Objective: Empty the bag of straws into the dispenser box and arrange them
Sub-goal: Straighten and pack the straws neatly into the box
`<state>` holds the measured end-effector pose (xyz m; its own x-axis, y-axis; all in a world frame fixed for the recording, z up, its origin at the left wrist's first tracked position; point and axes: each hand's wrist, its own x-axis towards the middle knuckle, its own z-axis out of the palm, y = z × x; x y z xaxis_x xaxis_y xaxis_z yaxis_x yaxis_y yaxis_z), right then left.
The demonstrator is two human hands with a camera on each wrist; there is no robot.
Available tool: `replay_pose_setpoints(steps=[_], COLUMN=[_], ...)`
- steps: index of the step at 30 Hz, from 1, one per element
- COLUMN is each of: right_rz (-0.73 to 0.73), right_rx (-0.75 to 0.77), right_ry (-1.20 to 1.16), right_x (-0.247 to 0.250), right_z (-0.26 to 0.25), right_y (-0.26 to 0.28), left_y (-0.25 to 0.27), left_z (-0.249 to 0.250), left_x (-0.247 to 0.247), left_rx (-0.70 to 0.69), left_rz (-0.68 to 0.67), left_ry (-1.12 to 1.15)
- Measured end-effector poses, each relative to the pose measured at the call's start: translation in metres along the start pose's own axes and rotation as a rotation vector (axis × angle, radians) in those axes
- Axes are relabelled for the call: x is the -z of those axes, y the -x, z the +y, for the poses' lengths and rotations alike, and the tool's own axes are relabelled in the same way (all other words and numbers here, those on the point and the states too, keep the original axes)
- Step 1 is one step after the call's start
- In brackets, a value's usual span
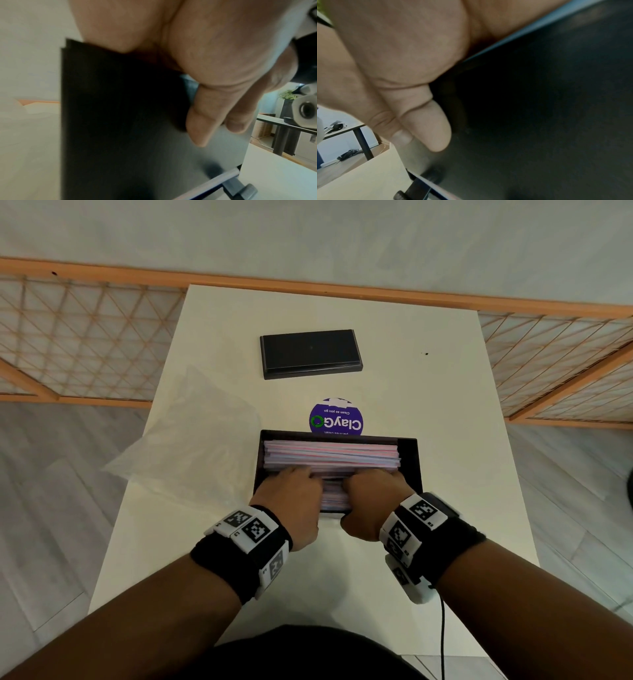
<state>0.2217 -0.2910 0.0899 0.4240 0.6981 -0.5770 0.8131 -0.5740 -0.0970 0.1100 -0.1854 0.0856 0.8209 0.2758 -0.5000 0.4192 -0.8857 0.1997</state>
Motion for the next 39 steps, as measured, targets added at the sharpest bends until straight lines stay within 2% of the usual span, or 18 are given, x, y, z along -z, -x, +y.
replay_pose_setpoints(steps=[5, 10, 12, 20, 29, 32, 36, 39], right_rz=[-0.009, 0.072, 0.055, -0.024, 0.060, 0.044, -0.016, 0.026], right_rx=[-0.009, 0.038, 0.060, -0.019, 0.014, 0.005, -0.019, -0.014], right_ry=[-0.006, 0.061, 0.047, -0.075, -0.055, -0.047, -0.014, -0.055], right_x=[-0.004, 0.001, 0.001, -0.007, -0.008, -0.008, -0.005, -0.007], right_z=[-0.001, -0.001, -0.001, 0.003, 0.002, 0.001, 0.000, 0.000], right_y=[0.001, 0.004, 0.005, -0.001, 0.004, 0.005, 0.004, 0.005], left_y=[-0.002, -0.003, -0.003, -0.006, -0.003, -0.002, -0.002, -0.001], left_z=[-0.003, -0.003, -0.003, -0.004, -0.004, -0.003, -0.003, -0.002], left_x=[-0.001, -0.001, -0.001, -0.003, -0.005, -0.005, -0.003, -0.003], left_rx=[0.007, 0.017, 0.016, 0.035, 0.002, -0.030, -0.004, -0.009], left_rz=[-0.007, -0.026, -0.026, -0.070, -0.016, 0.012, -0.023, -0.016], left_ry=[-0.007, -0.026, -0.014, -0.002, 0.001, -0.005, 0.004, -0.011])
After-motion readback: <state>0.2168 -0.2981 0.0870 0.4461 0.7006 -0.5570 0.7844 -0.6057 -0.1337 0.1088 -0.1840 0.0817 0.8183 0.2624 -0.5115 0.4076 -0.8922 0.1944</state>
